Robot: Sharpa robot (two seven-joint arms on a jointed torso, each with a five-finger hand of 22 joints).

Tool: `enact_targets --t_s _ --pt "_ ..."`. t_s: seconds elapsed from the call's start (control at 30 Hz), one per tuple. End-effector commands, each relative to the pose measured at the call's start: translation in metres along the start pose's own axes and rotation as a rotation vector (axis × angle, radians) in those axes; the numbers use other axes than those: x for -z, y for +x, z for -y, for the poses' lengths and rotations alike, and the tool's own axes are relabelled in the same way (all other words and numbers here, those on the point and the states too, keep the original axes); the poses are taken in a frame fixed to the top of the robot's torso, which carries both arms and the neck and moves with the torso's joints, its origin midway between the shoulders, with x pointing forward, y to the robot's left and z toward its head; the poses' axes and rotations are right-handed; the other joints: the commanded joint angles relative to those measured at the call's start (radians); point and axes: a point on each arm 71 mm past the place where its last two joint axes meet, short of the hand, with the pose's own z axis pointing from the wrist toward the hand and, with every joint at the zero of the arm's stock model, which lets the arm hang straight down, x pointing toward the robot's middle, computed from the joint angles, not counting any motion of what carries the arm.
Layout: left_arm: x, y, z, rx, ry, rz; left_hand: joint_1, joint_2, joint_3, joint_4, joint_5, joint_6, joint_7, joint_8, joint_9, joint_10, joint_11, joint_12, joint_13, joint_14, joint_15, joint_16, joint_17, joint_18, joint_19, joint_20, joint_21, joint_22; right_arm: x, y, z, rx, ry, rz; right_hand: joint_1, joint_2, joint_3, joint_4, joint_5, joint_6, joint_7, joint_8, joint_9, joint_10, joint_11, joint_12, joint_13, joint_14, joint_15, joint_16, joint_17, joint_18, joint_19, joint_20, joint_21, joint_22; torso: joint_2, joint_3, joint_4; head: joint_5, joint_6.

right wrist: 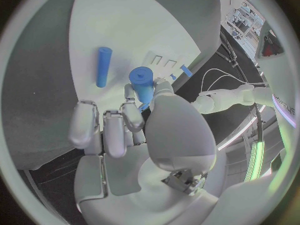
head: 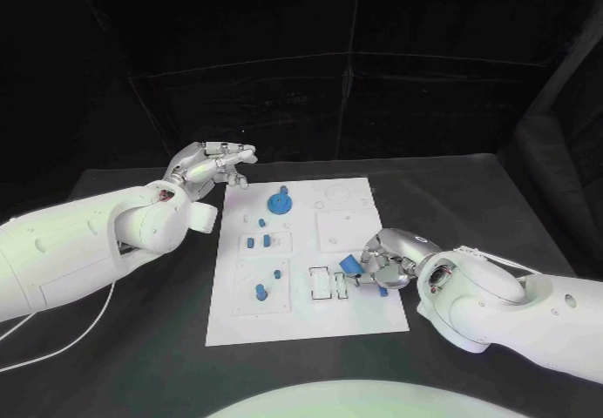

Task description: Assemble the parts on the task board

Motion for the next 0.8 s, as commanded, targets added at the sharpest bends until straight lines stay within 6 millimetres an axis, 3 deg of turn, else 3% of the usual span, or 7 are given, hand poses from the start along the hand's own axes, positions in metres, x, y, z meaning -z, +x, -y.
enact_targets --t_s 0.03,0.2,0.47,0.8 --pt "0.000 0.001 0.001 0.007 0.003 -0.012 0.005 0.000 -0.006 0.002 0.004 -0.008 -0.001 0.007 0.001 -0.007 0.002 0.004 0.001 -0.005 0.001 0.002 -0.002 0.014 0.006 -0.002 -0.003 -0.002 0.004 -0.005 -0.009 -0.080 -0.062 0.064 0.005 0.007 0.003 0.000 0.005 0.006 0.002 0.003 0.002 0.006 0.001 0.004 -0.002 0.053 -0.006 0.002 -0.003 -0.018 0.003 -0.003 0.002 -0.003 0.000 -0.0024 0.0030 -0.002 0.002" --pt "-0.001 0.003 0.000 0.009 0.002 -0.017 0.005 0.000 -0.006 0.002 0.004 -0.008 -0.001 0.007 0.001 -0.007 0.002 0.004 0.001 -0.005 0.001 0.002 -0.002 0.014 0.006 -0.002 -0.003 -0.002 0.004 -0.002 -0.013 -0.100 -0.058 0.031 0.003 0.008 0.002 0.000 0.006 0.006 0.002 0.002 0.002 0.006 0.001 0.003 -0.002 0.054 -0.006 0.003 -0.001 -0.018 0.004 -0.003 0.002 -0.003 0.002 -0.0026 0.0052 0.001 0.004" --pt "0.000 0.005 0.000 0.011 0.002 -0.022 0.005 0.000 -0.006 0.002 0.004 -0.008 -0.001 0.007 0.001 -0.007 0.002 0.004 0.001 -0.005 0.001 0.002 -0.002 0.014 0.006 -0.002 -0.003 -0.002 -0.003 0.011 -0.020 -0.109 -0.028 -0.082 -0.017 0.021 -0.003 0.002 -0.002 0.008 0.002 -0.002 0.003 0.007 0.002 -0.003 -0.005 0.054 -0.006 0.005 0.003 -0.018 0.004 -0.003 0.003 -0.002 0.003 -0.0025 0.0016 0.010 0.000" --pt "0.000 0.006 0.000 0.013 0.002 -0.026 0.005 0.000 -0.006 0.002 0.004 -0.008 -0.001 0.007 0.001 -0.007 0.002 0.004 0.001 -0.005 0.001 0.002 -0.002 0.014 0.006 -0.002 -0.003 -0.002 -0.012 0.023 -0.030 -0.096 -0.018 -0.168 -0.059 0.045 -0.019 0.001 -0.030 0.047 -0.012 0.001 0.018 0.015 -0.009 -0.015 -0.004 0.053 -0.014 0.007 0.009 -0.018 0.005 -0.009 0.003 -0.001 0.002 -0.0029 0.0014 0.015 -0.006"
